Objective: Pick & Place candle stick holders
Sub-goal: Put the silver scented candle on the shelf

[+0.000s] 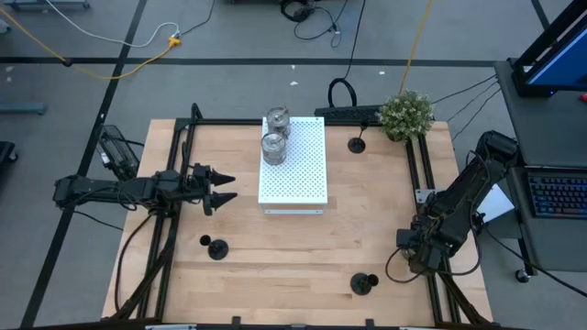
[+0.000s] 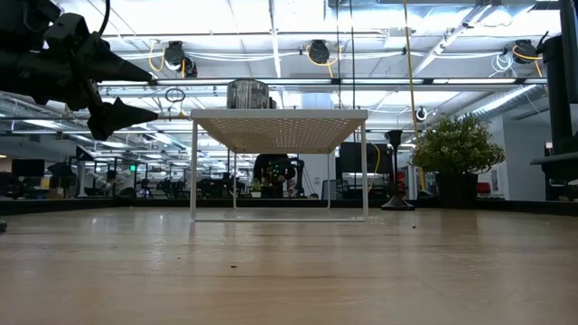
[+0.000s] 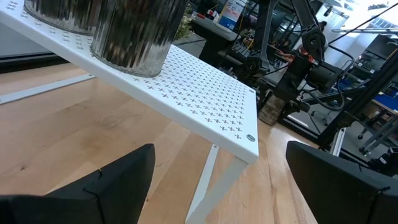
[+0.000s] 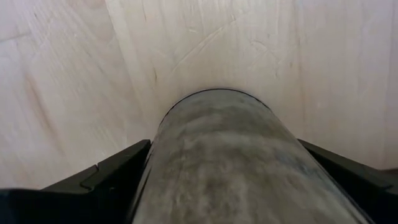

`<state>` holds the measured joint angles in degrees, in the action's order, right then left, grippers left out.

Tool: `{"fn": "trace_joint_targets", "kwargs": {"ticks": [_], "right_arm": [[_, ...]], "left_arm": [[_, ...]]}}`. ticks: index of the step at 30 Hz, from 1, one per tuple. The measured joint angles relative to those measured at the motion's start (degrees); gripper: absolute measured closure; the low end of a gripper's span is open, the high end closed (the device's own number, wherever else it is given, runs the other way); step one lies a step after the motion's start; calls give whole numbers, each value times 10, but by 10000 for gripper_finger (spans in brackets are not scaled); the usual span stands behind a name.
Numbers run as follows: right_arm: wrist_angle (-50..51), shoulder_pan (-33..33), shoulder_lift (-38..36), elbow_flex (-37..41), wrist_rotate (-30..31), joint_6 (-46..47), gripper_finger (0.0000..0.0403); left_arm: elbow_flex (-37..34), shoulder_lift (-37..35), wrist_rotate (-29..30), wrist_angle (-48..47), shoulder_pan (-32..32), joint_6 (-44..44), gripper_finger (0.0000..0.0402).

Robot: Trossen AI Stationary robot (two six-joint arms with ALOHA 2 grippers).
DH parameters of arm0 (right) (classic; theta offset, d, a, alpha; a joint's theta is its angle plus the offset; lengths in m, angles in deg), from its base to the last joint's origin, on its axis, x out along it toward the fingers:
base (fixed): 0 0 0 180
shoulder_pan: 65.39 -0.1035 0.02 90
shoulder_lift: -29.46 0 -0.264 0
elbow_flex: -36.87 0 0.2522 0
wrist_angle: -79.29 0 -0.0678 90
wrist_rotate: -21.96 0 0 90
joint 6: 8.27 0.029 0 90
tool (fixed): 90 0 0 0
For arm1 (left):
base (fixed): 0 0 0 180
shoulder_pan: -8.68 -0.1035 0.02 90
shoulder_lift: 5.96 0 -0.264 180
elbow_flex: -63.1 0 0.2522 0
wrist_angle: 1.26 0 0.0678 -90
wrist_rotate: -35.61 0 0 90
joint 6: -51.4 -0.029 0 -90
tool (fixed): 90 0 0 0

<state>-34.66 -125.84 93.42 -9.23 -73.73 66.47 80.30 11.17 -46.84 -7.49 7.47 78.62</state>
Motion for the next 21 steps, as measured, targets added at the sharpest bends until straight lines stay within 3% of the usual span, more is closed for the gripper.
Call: {"fn": "trace_joint_targets", "kwargs": {"ticks": [6, 10, 21], "right_arm": [[8, 0, 0, 0, -24, 10, 34], [13, -4, -1, 0, -74, 2, 27], [15, -12, -13, 0, -34, 9, 26]], "left_arm": [[0, 0, 0, 0, 0, 0, 36], [0, 0, 0, 0, 0, 0, 36], [0, 1, 2, 0, 0, 0, 36]]}}
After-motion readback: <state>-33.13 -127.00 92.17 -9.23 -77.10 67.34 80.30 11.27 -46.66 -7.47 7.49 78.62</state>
